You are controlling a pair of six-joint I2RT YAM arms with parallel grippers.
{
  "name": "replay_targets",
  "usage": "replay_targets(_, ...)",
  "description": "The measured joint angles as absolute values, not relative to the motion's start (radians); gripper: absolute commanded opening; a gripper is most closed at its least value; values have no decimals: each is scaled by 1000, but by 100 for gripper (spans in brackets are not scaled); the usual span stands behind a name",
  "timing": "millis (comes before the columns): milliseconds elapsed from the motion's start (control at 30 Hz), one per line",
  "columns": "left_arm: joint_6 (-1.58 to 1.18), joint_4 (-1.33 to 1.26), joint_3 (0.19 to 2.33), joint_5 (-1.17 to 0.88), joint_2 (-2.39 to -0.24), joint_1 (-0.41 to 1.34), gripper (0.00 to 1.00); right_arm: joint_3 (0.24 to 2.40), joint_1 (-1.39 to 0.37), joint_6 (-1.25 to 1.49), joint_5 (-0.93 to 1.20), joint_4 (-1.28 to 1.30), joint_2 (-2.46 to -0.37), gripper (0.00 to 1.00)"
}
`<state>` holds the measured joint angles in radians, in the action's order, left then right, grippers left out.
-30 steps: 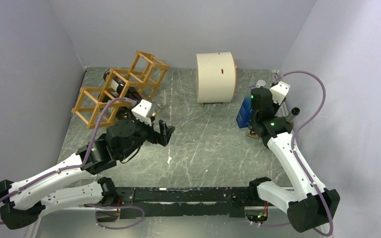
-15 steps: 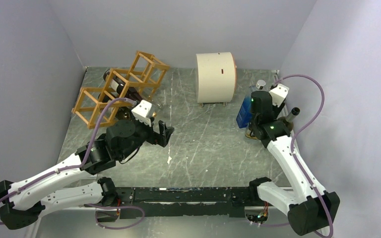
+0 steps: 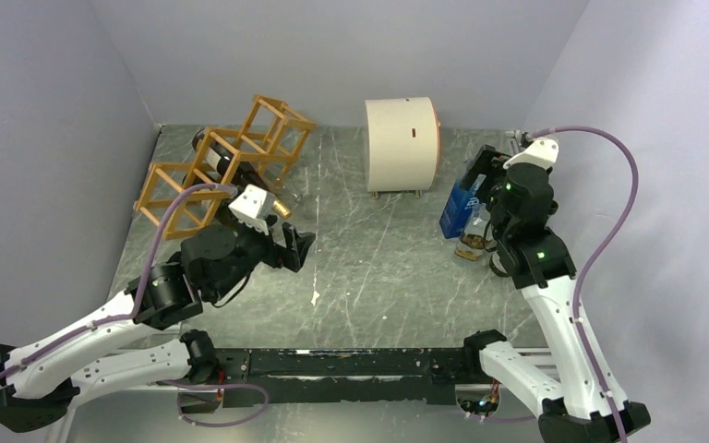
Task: Take the wine bottle off the wine rack
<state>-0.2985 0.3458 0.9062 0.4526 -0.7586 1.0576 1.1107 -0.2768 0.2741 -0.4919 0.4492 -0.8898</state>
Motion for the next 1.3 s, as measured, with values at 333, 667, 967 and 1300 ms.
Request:
replay_targets(333, -297, 419, 921, 521, -689, 1057, 98, 1250, -287, 262, -39, 274, -1058, 100)
replay_targets(667, -371, 501, 925, 589, -553, 1057, 98, 1351, -741, 274, -24, 181, -1404, 100)
replay_targets(967, -454, 577, 933, 607, -518, 1057, 98, 1422, -871, 390, 101, 88, -1778, 100)
replay_targets(1300, -498, 632, 943, 609, -505, 1057, 98, 1484, -923, 382, 111, 110, -1936, 100)
